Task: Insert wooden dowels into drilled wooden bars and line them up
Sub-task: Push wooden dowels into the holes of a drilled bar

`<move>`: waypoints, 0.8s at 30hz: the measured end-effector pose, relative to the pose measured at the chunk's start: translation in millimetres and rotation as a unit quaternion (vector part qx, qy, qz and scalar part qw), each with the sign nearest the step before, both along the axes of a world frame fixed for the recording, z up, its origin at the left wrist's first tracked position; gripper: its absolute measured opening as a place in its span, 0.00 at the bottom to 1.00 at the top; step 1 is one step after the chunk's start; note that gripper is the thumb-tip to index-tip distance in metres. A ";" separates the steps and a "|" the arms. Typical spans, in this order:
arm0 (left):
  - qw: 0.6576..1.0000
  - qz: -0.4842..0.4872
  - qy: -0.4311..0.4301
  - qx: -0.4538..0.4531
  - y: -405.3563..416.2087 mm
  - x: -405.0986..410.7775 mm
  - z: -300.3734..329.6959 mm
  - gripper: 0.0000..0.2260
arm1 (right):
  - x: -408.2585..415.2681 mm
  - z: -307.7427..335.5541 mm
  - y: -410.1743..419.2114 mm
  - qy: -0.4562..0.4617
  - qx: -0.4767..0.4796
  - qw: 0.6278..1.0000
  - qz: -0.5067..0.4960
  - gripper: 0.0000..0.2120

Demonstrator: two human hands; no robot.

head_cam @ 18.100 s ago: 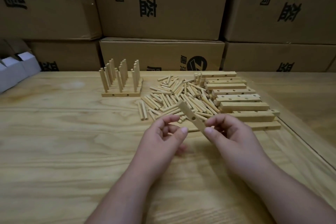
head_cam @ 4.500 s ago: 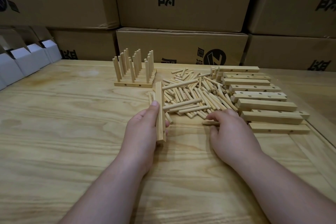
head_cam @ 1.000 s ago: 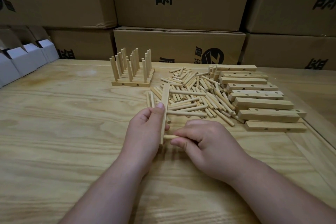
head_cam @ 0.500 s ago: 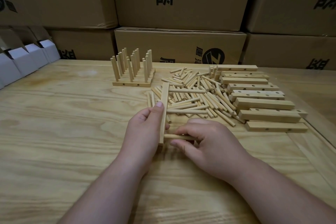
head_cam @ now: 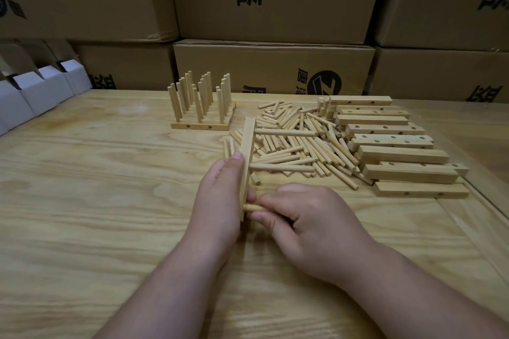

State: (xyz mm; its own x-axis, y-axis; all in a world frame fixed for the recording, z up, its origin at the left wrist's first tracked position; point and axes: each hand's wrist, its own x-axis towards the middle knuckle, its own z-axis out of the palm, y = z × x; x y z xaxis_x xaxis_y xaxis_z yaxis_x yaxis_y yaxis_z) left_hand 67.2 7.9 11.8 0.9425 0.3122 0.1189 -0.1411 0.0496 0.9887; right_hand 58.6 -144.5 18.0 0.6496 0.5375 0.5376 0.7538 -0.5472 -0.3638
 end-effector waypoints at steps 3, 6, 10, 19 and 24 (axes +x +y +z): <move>1.000 -0.016 0.010 -0.010 -0.2 -0.9 0.5 0.16 | 1.7 3.1 -3.7 0.028 -0.007 0.999 0.015 0.10; 1.000 -0.017 0.010 0.002 -1.5 0.3 -2.5 0.16 | 2.5 5.0 -5.8 0.049 -0.019 0.998 0.018 0.11; 1.000 0.003 0.010 0.007 -1.5 2.5 -8.2 0.18 | -1.3 4.6 0.1 0.041 -0.038 0.998 -0.012 0.14; 0.999 -0.045 0.005 -0.006 -1.2 1.8 -7.4 0.17 | 3.9 7.0 -5.4 0.132 -0.006 0.991 0.016 0.12; 0.999 -0.021 0.004 -0.026 -0.4 4.7 -8.9 0.18 | -1.5 5.1 3.0 0.086 -0.025 0.996 -0.024 0.15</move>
State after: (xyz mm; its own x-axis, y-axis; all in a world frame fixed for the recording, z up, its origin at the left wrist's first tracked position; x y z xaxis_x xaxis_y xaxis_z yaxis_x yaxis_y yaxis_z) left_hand 71.9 7.6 2.9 0.9560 0.2771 0.0966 -0.1303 0.1058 0.9858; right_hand 57.1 -141.4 23.1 0.7551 0.5271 0.3900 0.6556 -0.6012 -0.4569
